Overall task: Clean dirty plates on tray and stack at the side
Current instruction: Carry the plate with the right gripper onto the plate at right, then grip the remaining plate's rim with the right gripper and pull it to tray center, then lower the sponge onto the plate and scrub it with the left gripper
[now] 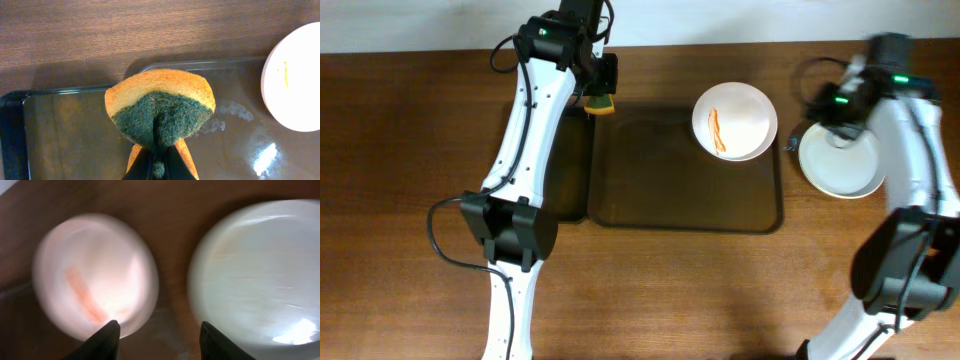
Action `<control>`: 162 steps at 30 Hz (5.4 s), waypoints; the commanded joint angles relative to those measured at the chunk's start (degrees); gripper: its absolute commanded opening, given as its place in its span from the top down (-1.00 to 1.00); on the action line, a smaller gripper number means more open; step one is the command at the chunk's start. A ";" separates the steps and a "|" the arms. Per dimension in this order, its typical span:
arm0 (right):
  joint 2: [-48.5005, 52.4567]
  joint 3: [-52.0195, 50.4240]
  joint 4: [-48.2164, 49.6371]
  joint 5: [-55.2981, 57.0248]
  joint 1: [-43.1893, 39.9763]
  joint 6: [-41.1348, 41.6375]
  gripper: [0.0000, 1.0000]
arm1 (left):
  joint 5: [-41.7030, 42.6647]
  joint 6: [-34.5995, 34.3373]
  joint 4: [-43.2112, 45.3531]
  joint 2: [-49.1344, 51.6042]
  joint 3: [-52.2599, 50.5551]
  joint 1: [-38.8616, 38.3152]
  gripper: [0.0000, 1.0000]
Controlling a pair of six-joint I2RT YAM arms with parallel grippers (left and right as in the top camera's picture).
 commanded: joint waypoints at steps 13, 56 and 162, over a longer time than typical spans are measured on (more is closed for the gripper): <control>15.45 -0.81 -3.74 16.48 14.99 21.66 0.66 | 0.04 0.76 0.22 -0.96 0.66 0.02 1.00; 20.35 2.56 4.96 -2.36 24.33 -37.73 0.70 | 0.04 0.76 -0.48 -0.96 0.66 0.02 1.00; 20.35 -6.29 4.46 -16.59 17.22 -2.82 0.92 | -6.64 -0.11 14.12 2.23 -37.31 -14.29 1.00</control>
